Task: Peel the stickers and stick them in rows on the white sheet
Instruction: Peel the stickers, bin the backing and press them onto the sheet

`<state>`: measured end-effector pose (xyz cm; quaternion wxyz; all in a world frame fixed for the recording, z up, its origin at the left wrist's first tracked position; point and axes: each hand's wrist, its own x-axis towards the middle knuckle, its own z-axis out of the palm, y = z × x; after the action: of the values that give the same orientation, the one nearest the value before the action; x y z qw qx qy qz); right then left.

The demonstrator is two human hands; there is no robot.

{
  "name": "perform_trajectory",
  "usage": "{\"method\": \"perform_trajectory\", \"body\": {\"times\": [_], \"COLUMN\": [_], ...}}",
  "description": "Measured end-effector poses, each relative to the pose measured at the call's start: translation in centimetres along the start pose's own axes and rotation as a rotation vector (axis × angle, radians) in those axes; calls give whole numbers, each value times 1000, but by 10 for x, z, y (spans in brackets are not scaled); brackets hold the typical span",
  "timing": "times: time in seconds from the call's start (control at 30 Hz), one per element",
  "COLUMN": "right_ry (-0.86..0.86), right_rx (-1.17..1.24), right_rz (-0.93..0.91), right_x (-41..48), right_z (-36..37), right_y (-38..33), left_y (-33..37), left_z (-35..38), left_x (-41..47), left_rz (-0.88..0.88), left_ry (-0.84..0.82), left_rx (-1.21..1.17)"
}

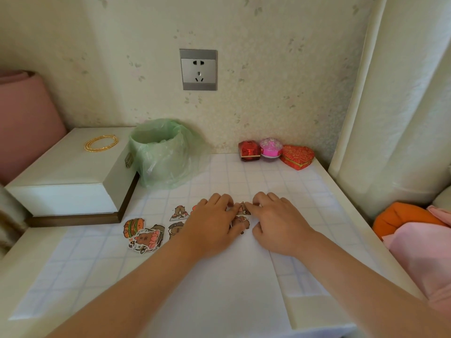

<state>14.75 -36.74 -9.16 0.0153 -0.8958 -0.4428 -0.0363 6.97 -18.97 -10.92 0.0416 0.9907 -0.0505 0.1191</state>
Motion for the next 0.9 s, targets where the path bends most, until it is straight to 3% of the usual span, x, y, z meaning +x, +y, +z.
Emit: {"method": "perform_trajectory", "body": {"times": [0.13,0.37,0.63,0.9], "right_ry": [1,56,49,-111], "right_rx": [1,59,381,406], "right_rz": [27,60,-30,-133], "right_x": [4,12,36,55], "right_z": [-4,-21,-42,-35], "right_y": [0,-16,-85,-152], "left_y": [-1,-10,-61,-110], "left_z": [-13,-28,-74,-96], "left_x": [1,-11,-59,-118], "left_rz": [-53,-102,-275,-408], "left_ry": [-127,-117,-49,-115], "left_rx": [-52,-260,-185,-93]}}
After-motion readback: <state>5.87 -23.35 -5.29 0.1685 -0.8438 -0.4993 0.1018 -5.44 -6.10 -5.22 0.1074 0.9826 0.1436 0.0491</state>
